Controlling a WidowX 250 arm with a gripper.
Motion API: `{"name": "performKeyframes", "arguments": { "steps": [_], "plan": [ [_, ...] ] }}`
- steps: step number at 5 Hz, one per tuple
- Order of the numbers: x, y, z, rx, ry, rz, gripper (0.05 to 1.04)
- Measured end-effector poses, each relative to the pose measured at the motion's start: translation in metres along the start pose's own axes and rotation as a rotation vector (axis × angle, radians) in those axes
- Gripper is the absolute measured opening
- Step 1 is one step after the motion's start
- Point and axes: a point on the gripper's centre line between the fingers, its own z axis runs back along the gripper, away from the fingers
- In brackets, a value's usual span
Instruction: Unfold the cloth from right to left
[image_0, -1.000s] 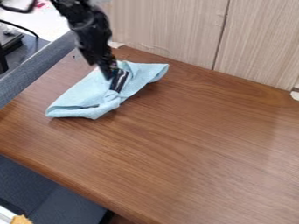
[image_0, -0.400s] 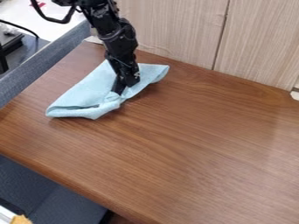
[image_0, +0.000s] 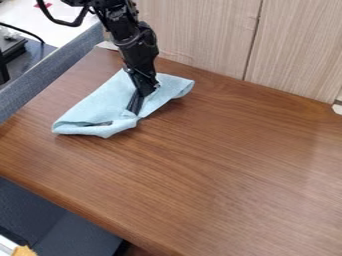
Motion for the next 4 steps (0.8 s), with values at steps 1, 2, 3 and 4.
{"name": "performKeyframes", "arguments": {
  "steps": [1, 2, 3, 4],
  "plan": [
    [0.002, -0.002, 0.009, -0.002, -0.008, 0.0, 0.08],
    [0.004, -0.001, 0.029, 0.022, -0.006, -0.007, 0.069],
    [0.001, 0.016, 0.041, 0.032, -0.011, 0.011, 0.069],
    [-0.001, 0.049, 0.066, 0.086, -0.025, 0.036, 0.069]
  ]
}}
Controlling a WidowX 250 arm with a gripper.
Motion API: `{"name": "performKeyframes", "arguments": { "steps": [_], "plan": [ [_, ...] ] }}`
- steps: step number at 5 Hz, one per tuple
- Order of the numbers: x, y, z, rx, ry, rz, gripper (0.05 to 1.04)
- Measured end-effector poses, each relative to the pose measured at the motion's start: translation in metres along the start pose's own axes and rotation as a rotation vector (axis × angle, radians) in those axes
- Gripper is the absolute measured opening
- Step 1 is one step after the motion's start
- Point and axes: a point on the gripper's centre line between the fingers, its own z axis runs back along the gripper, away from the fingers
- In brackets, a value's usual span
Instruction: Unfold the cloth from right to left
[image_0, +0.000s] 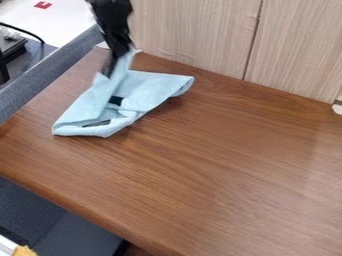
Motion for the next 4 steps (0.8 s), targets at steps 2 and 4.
{"name": "performKeyframes", "arguments": {
  "steps": [2, 4],
  "plan": [
    [-0.022, 0.056, -0.01, 0.045, 0.114, 0.008, 0.068],
    [-0.056, 0.098, -0.02, 0.083, 0.195, 0.06, 0.068]
  ]
}}
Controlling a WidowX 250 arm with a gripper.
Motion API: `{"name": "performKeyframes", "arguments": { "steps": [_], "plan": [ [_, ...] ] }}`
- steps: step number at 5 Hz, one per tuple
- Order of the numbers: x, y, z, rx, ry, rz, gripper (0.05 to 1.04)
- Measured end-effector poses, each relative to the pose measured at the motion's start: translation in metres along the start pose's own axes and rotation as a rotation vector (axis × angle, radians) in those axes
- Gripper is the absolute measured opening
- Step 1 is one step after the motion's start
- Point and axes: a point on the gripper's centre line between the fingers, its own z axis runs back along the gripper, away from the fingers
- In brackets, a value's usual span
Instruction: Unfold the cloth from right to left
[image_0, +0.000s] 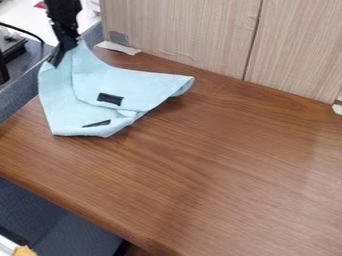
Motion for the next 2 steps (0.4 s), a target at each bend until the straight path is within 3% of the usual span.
{"name": "performKeyframes", "arguments": {
  "steps": [1, 2],
  "plan": [
    [-0.0122, 0.0116, -0.0096, 0.02, 0.04, -0.006, 0.094],
    [-0.0168, 0.0125, -0.0167, -0.005, 0.079, -0.001, 0.258]
  ]
}}
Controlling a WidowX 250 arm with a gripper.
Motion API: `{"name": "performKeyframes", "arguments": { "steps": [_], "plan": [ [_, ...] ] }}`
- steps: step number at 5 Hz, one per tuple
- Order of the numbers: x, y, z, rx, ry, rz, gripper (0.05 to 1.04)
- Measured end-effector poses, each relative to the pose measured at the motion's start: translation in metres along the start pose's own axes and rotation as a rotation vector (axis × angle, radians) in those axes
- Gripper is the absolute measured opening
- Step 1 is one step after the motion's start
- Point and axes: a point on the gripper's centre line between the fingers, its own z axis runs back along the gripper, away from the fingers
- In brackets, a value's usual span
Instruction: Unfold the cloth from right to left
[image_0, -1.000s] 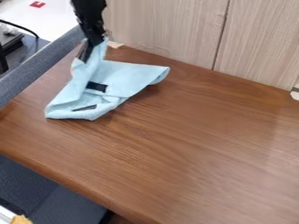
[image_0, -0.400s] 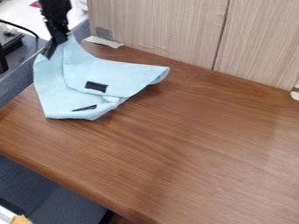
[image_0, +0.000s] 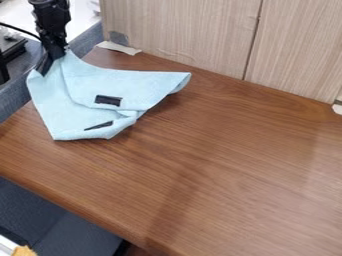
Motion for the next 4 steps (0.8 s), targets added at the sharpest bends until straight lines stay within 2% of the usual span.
{"name": "performKeyframes", "arguments": {
  "steps": [1, 2, 3, 4],
  "plan": [
    [-0.0057, -0.003, 0.0003, -0.009, 0.05, -0.004, 0.532],
    [-0.0057, -0.0013, 0.0007, 0.016, 0.072, -0.015, 0.836],
    [-0.0053, -0.0026, -0.0001, 0.02, 0.081, -0.024, 1.011],
    [0.0001, -0.0036, 0.0081, 0.056, 0.067, -0.067, 1.009]
  ]
}}
